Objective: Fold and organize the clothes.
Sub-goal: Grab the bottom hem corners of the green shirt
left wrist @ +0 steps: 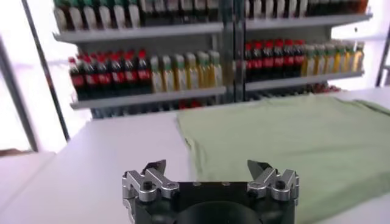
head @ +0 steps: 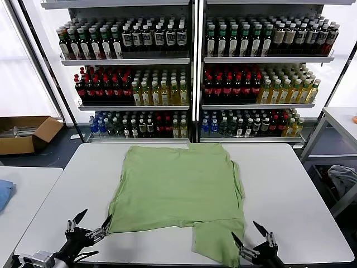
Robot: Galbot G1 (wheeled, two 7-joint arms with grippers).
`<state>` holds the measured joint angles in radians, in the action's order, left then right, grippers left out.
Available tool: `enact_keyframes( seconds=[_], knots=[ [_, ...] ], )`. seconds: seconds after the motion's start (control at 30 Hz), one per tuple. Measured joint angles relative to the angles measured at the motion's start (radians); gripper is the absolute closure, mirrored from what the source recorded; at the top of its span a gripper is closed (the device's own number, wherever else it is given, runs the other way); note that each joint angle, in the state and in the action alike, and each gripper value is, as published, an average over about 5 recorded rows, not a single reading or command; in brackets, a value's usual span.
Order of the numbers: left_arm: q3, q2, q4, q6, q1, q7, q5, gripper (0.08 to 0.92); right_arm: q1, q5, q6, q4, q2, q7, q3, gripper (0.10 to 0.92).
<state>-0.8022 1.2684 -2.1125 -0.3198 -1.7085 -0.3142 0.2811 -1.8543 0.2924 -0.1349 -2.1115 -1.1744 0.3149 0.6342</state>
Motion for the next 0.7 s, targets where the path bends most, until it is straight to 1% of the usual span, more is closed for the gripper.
enact_keyframes(
  seconds=[0.2,0.27,0.4,0.47,0.53,0.7],
  knots=[
    [0.046,-0.027,0.024,-0.042,0.016,0.035,0.025,0.177,-0.009,-0.010,-0.016,-0.001,0.002,-0.012,-0.029,0.205],
    [0.059,-0.037,0.036,-0.056,0.026,0.048,0.036,0.177,-0.014,-0.012,-0.021,-0.002,0.002,-0.018,-0.039,0.228],
    [0.084,-0.049,0.062,-0.078,0.046,0.072,0.058,0.177,-0.019,-0.016,-0.024,-0.002,0.003,-0.026,-0.056,0.328],
    [0.095,-0.052,0.074,-0.085,0.053,0.080,0.067,0.177,-0.019,-0.019,-0.023,0.001,0.002,-0.029,-0.064,0.397],
    [0.105,-0.055,0.085,-0.089,0.057,0.085,0.072,0.203,-0.017,-0.021,-0.021,0.004,0.000,-0.030,-0.072,0.458],
    [0.121,-0.063,0.106,-0.089,0.060,0.093,0.082,0.346,-0.012,-0.027,-0.012,0.010,-0.008,-0.032,-0.087,0.605]
  ],
)
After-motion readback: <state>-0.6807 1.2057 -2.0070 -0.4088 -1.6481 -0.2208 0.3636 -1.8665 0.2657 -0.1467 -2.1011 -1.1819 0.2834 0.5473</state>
